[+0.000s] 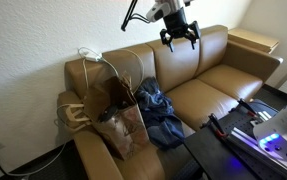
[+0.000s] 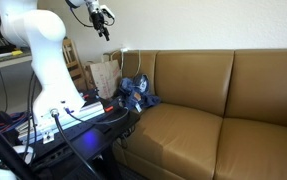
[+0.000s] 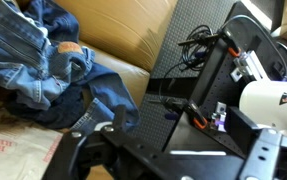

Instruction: Move the cable to right

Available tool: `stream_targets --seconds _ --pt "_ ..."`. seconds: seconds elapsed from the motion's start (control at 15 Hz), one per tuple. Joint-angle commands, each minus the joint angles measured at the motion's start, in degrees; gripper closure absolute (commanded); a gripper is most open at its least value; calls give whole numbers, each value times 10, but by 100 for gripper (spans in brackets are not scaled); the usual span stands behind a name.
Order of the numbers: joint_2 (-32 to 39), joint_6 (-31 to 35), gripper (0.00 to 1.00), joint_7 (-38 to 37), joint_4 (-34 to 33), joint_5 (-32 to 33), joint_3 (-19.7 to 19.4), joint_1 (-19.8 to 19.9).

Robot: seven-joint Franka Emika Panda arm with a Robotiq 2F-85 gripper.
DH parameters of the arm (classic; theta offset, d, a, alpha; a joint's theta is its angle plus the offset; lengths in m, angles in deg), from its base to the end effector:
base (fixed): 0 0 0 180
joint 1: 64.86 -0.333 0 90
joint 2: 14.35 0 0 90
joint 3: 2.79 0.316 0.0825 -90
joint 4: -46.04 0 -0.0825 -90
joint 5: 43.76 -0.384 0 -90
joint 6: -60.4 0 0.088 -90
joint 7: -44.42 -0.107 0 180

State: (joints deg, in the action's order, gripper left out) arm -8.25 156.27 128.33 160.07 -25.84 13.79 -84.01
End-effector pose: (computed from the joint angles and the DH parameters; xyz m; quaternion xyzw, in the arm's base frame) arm 0.4472 0.2816 0.3888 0.4435 0.8623 -0.2414 0.0382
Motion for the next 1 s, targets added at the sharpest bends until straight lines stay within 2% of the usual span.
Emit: stream_targets --seconds 0.0,0.27,0.33,0.4,0.67,0.93 --pt "13 -2 0 -13 -16 17 11 1" --pt "30 -3 0 -19 -34 29 11 0" --pt "28 19 0 16 -19 7 10 11" --pt "31 57 0 41 -9 -5 9 17" --pt "87 247 0 16 -24 -1 -8 37" --pt "163 379 0 10 -91 -10 4 29"
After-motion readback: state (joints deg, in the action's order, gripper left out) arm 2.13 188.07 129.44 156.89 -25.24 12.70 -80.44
